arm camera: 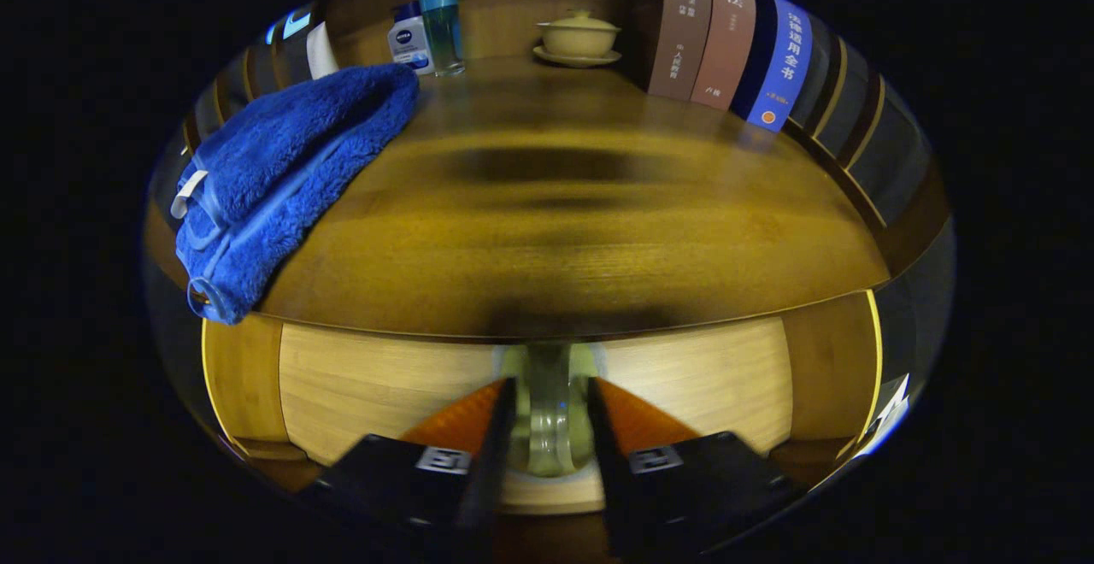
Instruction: Pull open the drawer, take out the items inside it, and place them on the countertop above the cabinet.
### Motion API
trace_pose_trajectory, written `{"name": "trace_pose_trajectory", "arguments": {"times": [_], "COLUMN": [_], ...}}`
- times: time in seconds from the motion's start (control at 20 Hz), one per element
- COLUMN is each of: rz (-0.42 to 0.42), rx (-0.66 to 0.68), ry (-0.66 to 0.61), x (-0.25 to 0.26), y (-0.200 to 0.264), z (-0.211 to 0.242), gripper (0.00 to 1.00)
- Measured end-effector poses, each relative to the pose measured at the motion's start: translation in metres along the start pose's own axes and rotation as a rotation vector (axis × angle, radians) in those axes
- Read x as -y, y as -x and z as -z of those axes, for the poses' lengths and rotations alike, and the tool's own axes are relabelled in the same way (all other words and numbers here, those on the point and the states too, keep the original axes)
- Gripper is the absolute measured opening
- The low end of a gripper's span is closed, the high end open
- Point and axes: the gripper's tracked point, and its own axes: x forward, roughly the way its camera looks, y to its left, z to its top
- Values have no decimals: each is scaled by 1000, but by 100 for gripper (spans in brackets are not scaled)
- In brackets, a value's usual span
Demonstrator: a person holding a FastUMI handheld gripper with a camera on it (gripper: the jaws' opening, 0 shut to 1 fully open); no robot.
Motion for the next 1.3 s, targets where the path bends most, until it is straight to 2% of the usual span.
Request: {"name": "trace_pose_trajectory", "arguments": {"times": [0.2, 0.4, 0.75, 1.05, 1.3], "rz": [4, 23, 76, 56, 37], "rx": [-14, 5, 17, 85, 67], "ry": [-12, 10, -19, -27, -11], "x": [3, 6, 9, -1, 3], "y": [3, 25, 101, 155, 133], "z": [4, 0, 1, -59, -114], "gripper": [20, 20, 20, 20, 19]}}
